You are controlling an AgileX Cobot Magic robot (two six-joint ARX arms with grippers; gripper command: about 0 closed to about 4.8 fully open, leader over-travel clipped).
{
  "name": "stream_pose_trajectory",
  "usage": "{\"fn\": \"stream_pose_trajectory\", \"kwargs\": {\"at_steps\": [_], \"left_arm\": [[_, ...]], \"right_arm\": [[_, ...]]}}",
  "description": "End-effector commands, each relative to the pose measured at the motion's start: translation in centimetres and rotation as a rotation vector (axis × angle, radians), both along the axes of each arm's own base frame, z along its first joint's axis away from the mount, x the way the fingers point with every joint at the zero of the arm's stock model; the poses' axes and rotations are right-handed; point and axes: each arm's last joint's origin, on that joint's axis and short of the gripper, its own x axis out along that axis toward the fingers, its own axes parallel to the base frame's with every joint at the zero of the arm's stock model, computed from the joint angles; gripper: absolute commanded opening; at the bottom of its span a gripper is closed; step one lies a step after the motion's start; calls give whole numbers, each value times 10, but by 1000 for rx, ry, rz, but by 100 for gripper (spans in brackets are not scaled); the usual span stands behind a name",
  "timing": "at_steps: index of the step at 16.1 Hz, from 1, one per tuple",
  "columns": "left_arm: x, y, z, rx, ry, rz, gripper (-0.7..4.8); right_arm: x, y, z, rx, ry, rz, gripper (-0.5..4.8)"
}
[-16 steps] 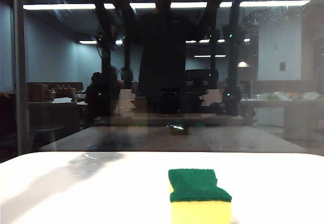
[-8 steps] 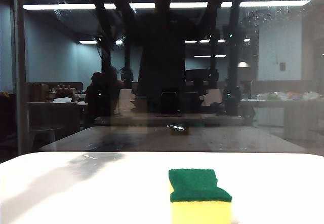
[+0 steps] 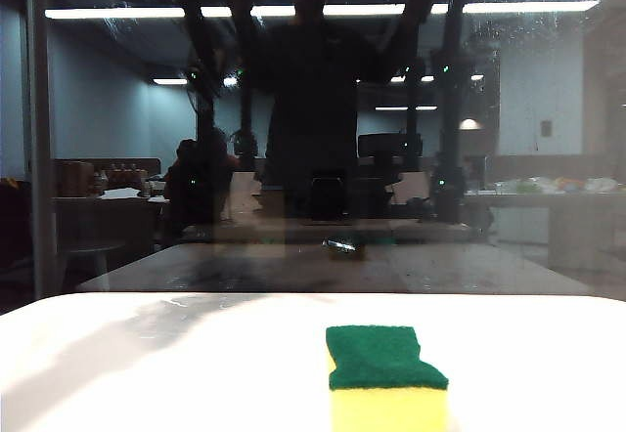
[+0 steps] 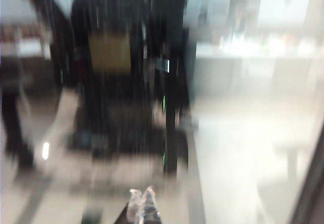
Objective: Reach upward to find where there is water on the glass, pick up the sponge from the table, dry the water, and finally place the sponge back on the table.
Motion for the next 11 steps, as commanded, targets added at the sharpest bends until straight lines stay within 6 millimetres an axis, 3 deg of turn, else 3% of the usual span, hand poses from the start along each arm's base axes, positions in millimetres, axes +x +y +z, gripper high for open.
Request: {"fn": "stream_pose_trajectory", "kwargs": {"at_steps": [1,4,7,11], "left_arm": [[-5,-1,3,10,-21,-47,-6],[-5,-1,3,9,-19,-48,-6],[-5,-1,3,9,-19,-48,-6],[-6,-1,3,9,-19,-48,-6]], "right_arm": [[-19,1,-8,-4,113,69,-4],[-36,7,-20,66,271,298,59],[-38,14,-31,173,393,538,121],[-39,15,-31,279,429,570,155]]}}
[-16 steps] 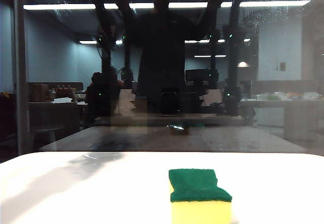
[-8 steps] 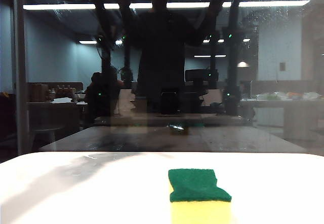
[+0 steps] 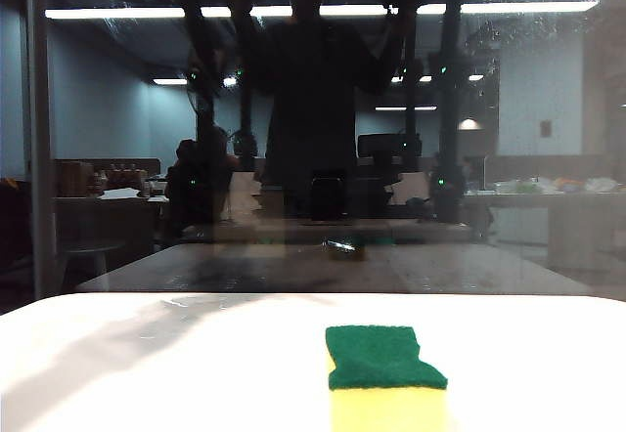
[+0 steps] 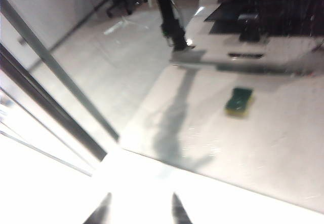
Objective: Reach upward to find where there is water on the glass, pick up the sponge from the table, dry the water, and finally place the sponge back on the table.
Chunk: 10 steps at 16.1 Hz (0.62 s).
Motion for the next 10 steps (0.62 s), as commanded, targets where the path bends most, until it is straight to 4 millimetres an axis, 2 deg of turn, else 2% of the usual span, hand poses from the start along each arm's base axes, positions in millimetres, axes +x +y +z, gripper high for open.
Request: {"fn": "stream_pose_trajectory", "kwargs": {"at_steps": [1,6,9,10], "left_arm": [[-5,0,3,-1,-21,-4,-6],[-5,0,3,-1,-19,-4,-6],[-5,0,3,-1,-19,-4,-6],[-5,0,3,-2,-18,-4,-6]], "right_arm": [[-7,1,4,63,3,26,154],[-31,0,5,64,-10,24,152],[-34,1,-18,63,111,24,149],[-30,3,-36,48,191,14,149]]}}
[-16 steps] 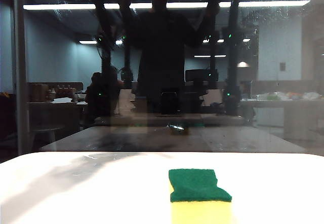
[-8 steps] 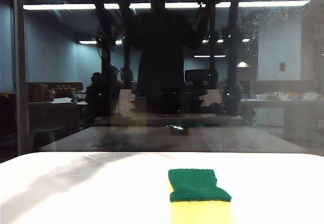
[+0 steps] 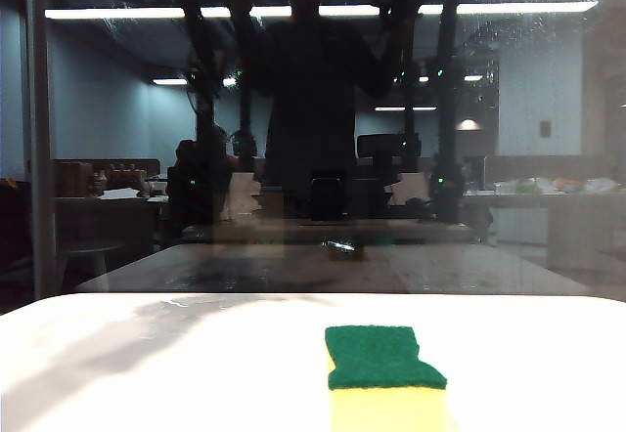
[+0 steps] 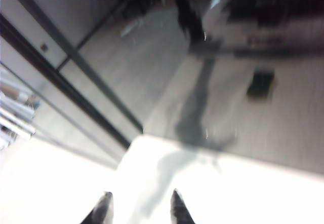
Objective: Reach upward to find where there is water on the glass, pick up the sponge from the table, dry the water, and finally place the sponge back on the table.
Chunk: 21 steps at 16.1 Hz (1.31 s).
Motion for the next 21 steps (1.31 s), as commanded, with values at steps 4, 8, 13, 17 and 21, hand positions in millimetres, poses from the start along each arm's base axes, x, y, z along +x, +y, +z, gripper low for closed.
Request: {"fn": "stream_pose_trajectory", "kwargs": {"at_steps": [4,8,13,17,21], "left_arm": [[-4,0,2,-1,0,-4,-6],[-4,0,2,-1,1,-4,-6],[-4,0,2,-1,0,-4,-6],[-4,0,2,-1,0,-3,-6],[-4,0,2,-2,0,0,-5]], "right_arm": [[23,11,-87,-92,353,12,154],[51,30,-158,-212,508,44,159],[72,49,-225,-232,564,106,159],[79,54,-288,-205,618,90,210],[77,73,-335,-163,621,128,275]]}}
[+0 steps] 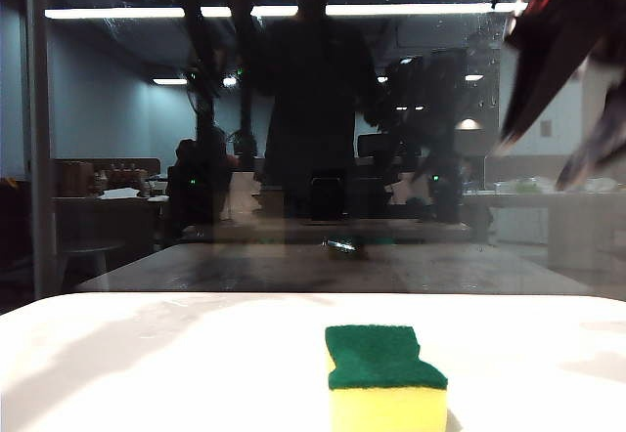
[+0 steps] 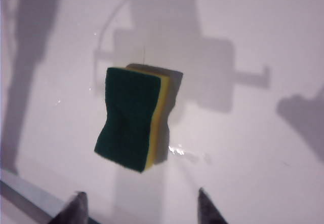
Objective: Reach upward to find where there is water on the glass, pick up the sponge from the table, dry the water, and finally place the sponge back on the table.
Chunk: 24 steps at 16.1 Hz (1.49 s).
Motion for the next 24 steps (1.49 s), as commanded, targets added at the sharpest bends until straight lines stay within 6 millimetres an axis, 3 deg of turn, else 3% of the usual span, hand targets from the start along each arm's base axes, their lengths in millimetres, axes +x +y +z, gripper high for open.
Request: {"fn": "stream_pose_trajectory", "kwargs": {"at_steps": [1,4,5,10,20,24], "left_arm": [[-4,0,3,-2,-14,0,-5],[-4,0,3,-2,-15,0,-5],[-4,0,3,-2,-15,0,-5],[-4,0,3,-2,-14,0,-5],[-4,0,2,-2,-7,0,-5],[-4,0,2,-2,-6,0,-5]], "right_arm": [[2,21,-26,47,-22,35,275],[10,40,-45,16,15,66,275],[16,50,-62,9,73,59,275],[28,67,-105,-27,167,88,275],[39,86,-121,36,138,38,274],[39,89,-139,-5,196,20,253]]}}
